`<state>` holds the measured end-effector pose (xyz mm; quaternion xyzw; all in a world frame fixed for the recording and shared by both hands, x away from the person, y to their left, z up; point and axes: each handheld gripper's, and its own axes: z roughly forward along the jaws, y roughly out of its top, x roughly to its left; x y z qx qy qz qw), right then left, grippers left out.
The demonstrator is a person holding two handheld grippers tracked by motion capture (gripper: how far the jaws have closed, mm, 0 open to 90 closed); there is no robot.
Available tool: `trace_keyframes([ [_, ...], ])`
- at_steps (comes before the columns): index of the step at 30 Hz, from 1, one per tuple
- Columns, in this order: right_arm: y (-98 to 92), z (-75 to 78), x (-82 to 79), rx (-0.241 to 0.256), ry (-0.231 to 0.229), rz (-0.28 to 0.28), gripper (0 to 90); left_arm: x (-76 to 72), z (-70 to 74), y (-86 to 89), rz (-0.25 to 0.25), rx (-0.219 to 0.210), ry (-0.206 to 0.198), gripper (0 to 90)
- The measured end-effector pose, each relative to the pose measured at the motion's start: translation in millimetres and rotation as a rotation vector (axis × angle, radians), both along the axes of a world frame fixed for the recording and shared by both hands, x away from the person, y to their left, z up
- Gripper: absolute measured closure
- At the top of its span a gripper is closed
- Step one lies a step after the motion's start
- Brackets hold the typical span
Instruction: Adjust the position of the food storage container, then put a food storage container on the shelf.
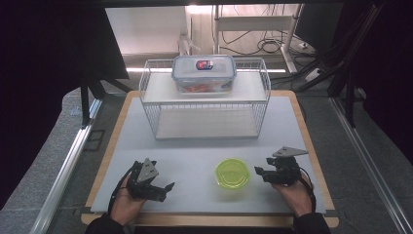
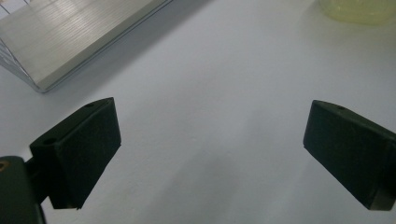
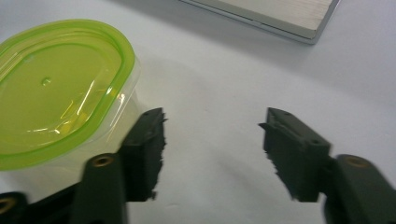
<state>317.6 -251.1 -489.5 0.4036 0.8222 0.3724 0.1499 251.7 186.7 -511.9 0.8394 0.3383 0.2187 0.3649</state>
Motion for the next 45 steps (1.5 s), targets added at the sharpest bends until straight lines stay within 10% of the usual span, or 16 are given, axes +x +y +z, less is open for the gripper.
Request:
trace_keyframes([
  [10, -3.0, -2.0, 0.8, 0.016, -0.008, -0.003, 19.1, -0.5, -1.8, -1.9, -0.005, 0.017, -0.013, 3.6],
  [25, 6.1, 15.3, -7.2, 0.101, 0.018, 0.005, 34.9, -0.8, -1.6, -3.0, -0.007, 0.018, -0.016, 4.0],
  [45, 18.2, -7.6, 20.1, 0.376, 0.329, 0.066, 72.3, -1.2, -2.3, -6.2, -0.024, 0.029, -0.014, 4.1],
])
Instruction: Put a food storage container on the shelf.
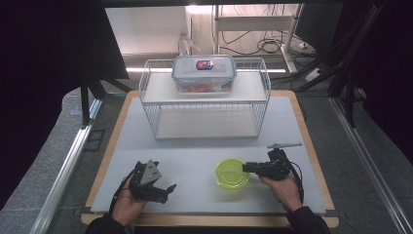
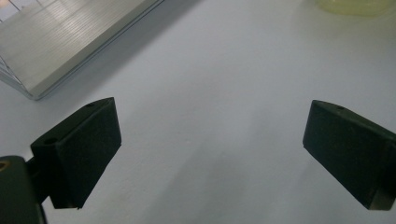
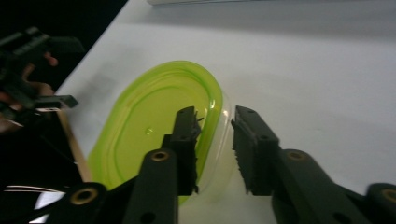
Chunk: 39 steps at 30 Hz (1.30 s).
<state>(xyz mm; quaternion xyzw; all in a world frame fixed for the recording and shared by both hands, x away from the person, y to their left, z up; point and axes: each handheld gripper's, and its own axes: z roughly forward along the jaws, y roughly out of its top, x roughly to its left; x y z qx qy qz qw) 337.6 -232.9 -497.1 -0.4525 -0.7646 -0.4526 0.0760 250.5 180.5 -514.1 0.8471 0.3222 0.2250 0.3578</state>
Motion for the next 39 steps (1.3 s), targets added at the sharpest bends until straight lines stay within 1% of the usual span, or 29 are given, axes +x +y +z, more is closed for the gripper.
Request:
trace_keyframes([
  [1, -0.1, -0.5, 0.6, 0.009, 0.010, -0.001, 73.9, -0.1, 0.1, 0.0, -0.001, -0.001, 0.000, 4.1],
  [2, -0.4, -1.3, 1.7, 0.028, 0.027, 0.005, 78.7, -0.1, 0.2, 0.0, -0.002, -0.001, 0.000, 4.1],
  [3, -0.6, -1.6, 2.1, 0.044, 0.037, 0.012, 79.3, -0.1, 0.3, 0.0, -0.001, -0.001, -0.001, 4.1],
  [4, 0.3, -2.0, 2.5, 0.042, 0.050, 0.017, 79.8, -0.1, 0.2, 0.1, -0.001, 0.000, -0.001, 4.1],
  [5, 0.8, -2.1, 2.5, 0.053, 0.059, 0.021, 80.2, -0.1, 0.2, 0.1, -0.001, 0.000, -0.001, 4.1],
  [8, -1.6, -2.9, 4.5, 0.126, 0.120, 0.032, 81.5, -0.1, 0.2, 0.2, -0.001, -0.002, -0.002, 4.1],
  [9, -2.1, -2.8, 4.6, 0.138, 0.130, 0.031, 81.7, -0.1, 0.2, 0.2, -0.001, -0.002, -0.002, 4.1],
  [11, -2.1, -1.8, 4.2, 0.143, 0.136, 0.031, 82.0, -0.1, 0.2, 0.3, -0.001, -0.002, -0.002, 4.1],
  [14, -2.0, 0.7, 3.5, 0.147, 0.131, 0.033, 82.4, -0.2, 0.4, 0.3, -0.001, -0.002, -0.003, 4.1],
  [16, -2.2, 2.8, 4.0, 0.177, 0.133, 0.034, 83.1, -0.2, 0.5, 0.3, -0.001, -0.003, -0.004, 4.1],
  [19, -1.7, 6.4, 5.3, 0.188, 0.127, 0.039, 83.9, -0.4, 0.7, 0.4, 0.000, -0.005, -0.005, 4.1],
  [21, 0.1, 7.6, 6.4, 0.207, 0.130, 0.040, 84.1, -0.4, 0.8, 0.5, 0.000, -0.006, -0.006, 4.1],
  [24, 1.8, 8.4, 7.7, 0.197, 0.122, 0.043, 84.2, -0.6, 1.0, 0.7, 0.001, -0.006, -0.006, 4.1],
  [28, 0.8, 9.5, 8.5, 0.201, 0.119, 0.033, 84.2, -0.4, 1.3, 1.0, 0.000, -0.007, -0.009, 4.1],
  [30, -0.5, 9.6, 9.0, 0.218, 0.116, 0.030, 84.2, -0.3, 1.0, 0.8, -0.001, -0.008, -0.006, 4.1],
  [31, -0.8, 10.7, 9.0, 0.224, 0.122, 0.029, 84.2, -0.3, 0.9, 0.7, 0.000, -0.008, -0.006, 4.1],
  [33, -0.9, 11.7, 9.4, 0.218, 0.110, 0.028, 84.1, -0.4, 1.1, 0.6, 0.000, -0.008, -0.006, 4.1],
  [35, -1.1, 12.7, 10.3, 0.235, 0.114, 0.025, 84.2, -0.3, 1.7, 1.2, -0.002, -0.001, -0.009, 4.1],
  [37, -1.2, 14.7, 11.4, 0.242, 0.109, 0.023, 84.2, -0.4, 1.9, 1.6, -0.001, -0.007, -0.008, 4.1],
  [39, -0.9, 17.4, 12.5, 0.263, 0.106, 0.019, 84.2, -0.3, 2.4, 2.3, 0.002, -0.010, -0.011, 4.0],
])
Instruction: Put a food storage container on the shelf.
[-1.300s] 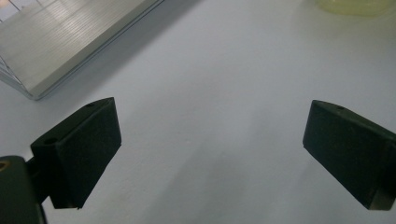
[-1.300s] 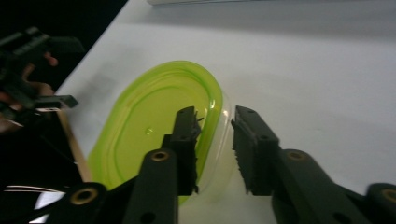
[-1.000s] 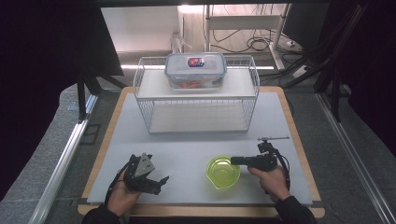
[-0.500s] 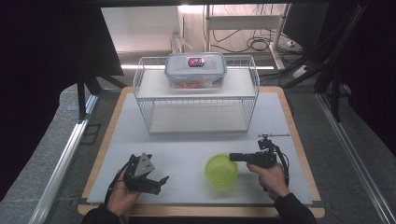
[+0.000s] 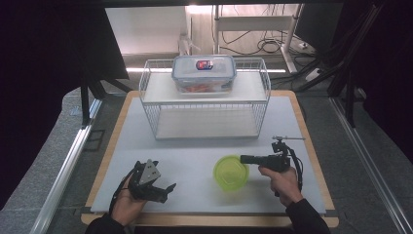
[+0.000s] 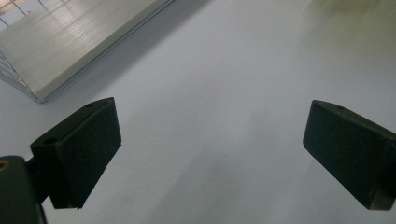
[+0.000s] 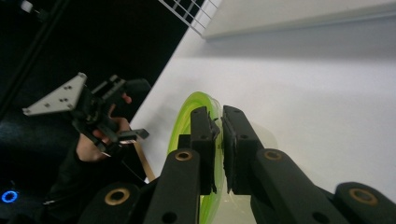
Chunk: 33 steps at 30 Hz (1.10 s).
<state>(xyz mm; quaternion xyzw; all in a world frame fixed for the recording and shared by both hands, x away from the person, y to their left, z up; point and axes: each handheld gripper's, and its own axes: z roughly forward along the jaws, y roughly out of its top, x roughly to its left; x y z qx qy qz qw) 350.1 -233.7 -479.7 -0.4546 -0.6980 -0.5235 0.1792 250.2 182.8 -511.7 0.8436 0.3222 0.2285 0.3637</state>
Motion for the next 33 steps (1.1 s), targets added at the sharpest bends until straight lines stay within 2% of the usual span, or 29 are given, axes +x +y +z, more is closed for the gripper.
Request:
trace_keyframes([
  [8, 1.1, 17.6, 5.9, 0.060, -0.018, -0.007, 84.2, 0.0, 0.5, 0.7, 0.000, -0.001, -0.004, 4.0],
  [12, 3.1, 31.7, 10.9, 0.082, -0.039, -0.004, 84.2, -0.1, 0.5, 0.9, 0.004, -0.008, -0.002, 4.0],
  [22, 12.1, 79.1, 28.5, 0.127, -0.091, -0.005, 84.1, 0.0, 0.5, 1.1, 0.005, -0.011, -0.003, 4.0],
  [30, 18.4, 120.4, 50.0, 0.182, -0.124, -0.020, 84.1, 0.5, 0.6, 2.0, 0.003, -0.006, -0.006, 4.0],
  [33, 21.2, 136.7, 57.1, 0.178, -0.135, -0.034, 84.1, 0.6, 1.0, 2.6, 0.003, -0.008, -0.008, 4.0],
])
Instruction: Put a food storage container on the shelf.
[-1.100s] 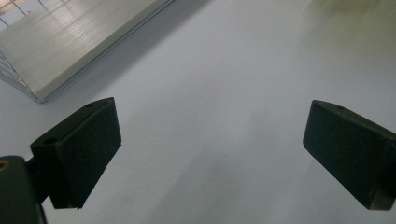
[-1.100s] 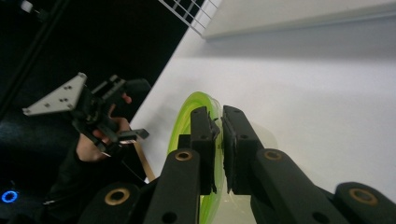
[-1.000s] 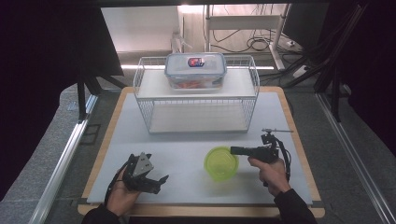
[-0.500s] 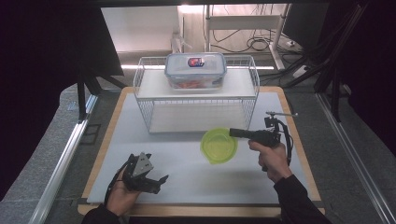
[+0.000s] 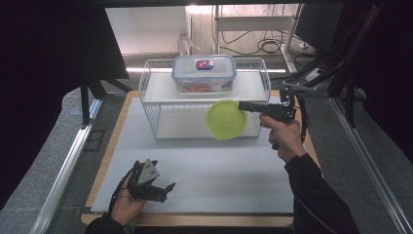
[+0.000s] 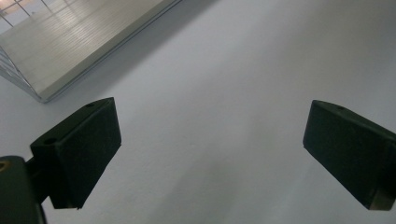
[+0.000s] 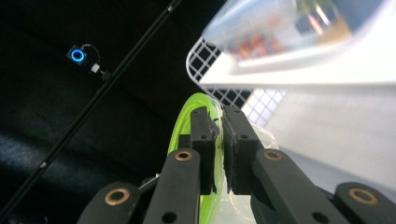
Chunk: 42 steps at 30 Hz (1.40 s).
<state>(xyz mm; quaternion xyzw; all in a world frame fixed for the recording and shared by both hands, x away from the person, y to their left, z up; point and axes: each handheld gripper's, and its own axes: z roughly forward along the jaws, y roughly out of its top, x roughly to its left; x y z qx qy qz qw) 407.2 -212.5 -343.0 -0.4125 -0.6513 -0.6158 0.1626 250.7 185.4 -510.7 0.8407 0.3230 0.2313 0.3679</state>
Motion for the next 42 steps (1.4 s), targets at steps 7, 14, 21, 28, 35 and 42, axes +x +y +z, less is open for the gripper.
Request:
trace_keyframes([
  [7, 4.5, 35.1, 18.8, 0.032, -0.018, -0.027, 84.1, -0.1, 2.5, 2.9, 0.014, -0.052, 0.005, 2.8],
  [14, 17.6, 66.8, 40.7, 0.046, -0.039, -0.065, 84.1, 0.1, 2.0, 3.2, 0.008, -0.041, 0.010, 2.8],
  [21, 39.8, 91.7, 65.4, 0.045, -0.060, -0.122, 84.1, 0.1, 1.7, 3.9, 0.009, -0.051, 0.011, 2.9],
  [28, 55.9, 98.5, 88.6, 0.047, -0.059, -0.185, 84.0, -0.4, 2.2, 4.5, 0.005, -0.055, 0.011, 2.9],
  [35, 65.6, 93.7, 106.3, 0.051, -0.045, -0.228, 84.0, -0.3, 2.2, 4.7, 0.000, -0.057, 0.010, 3.0],
  [42, 74.7, 87.0, 120.0, 0.051, -0.041, -0.257, 83.9, -0.3, 1.4, 3.5, -0.005, -0.061, 0.012, 3.0],
])
